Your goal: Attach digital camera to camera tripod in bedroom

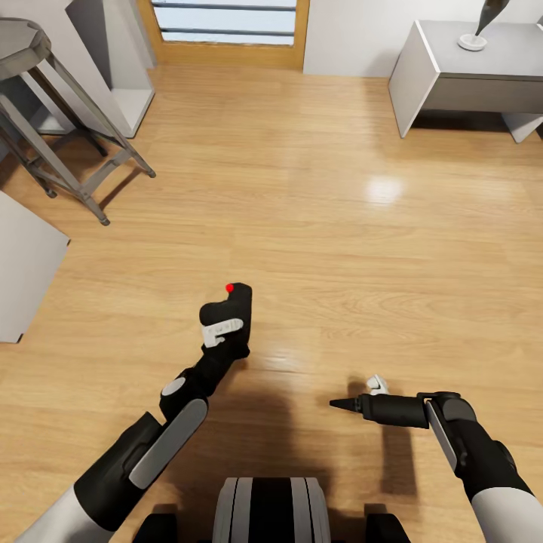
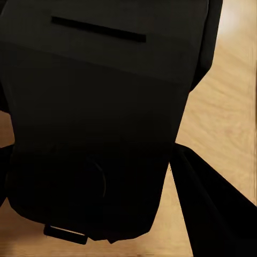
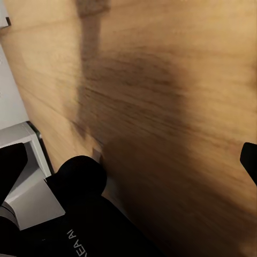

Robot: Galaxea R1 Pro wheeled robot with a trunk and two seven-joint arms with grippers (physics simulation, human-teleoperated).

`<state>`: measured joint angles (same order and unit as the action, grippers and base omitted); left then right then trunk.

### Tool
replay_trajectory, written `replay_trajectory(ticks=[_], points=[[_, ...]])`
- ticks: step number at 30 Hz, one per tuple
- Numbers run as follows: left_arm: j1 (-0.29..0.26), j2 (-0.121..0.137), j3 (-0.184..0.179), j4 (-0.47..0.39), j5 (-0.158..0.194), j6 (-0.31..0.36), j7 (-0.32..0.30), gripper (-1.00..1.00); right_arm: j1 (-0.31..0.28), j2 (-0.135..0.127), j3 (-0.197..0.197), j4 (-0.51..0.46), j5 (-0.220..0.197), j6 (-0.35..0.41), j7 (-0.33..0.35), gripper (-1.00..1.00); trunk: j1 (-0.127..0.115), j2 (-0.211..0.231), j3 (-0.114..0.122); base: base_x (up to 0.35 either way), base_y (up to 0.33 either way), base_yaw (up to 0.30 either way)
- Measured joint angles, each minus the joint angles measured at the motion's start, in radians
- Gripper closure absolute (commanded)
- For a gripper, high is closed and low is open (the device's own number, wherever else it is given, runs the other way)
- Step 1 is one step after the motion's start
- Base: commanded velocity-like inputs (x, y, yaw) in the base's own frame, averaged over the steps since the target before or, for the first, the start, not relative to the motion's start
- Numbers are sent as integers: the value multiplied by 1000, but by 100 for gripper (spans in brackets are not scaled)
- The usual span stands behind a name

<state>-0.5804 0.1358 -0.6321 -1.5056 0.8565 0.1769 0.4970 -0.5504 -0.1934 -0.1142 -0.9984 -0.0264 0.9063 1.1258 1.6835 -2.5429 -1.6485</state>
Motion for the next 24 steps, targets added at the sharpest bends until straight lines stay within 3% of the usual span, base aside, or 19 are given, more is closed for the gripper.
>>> replay_trajectory(ticks=[3,8,16,24], points=[[0,0,-2,-1,34,0,4,100,0,0,0,0,0,0,0,-100,0,0,0,0,0,0],[0,0,-5,-1,51,-1,20,100,0,0,0,0,0,0,0,-100,0,0,0,0,0,0],[0,-1,-37,-2,57,-9,64,100,0,1,1,0,0,0,0,-100,0,0,0,0,0,0],[0,-1,-64,-5,57,-11,66,100,0,3,3,0,0,0,-1,-100,-4,2,31,0,0,0]])
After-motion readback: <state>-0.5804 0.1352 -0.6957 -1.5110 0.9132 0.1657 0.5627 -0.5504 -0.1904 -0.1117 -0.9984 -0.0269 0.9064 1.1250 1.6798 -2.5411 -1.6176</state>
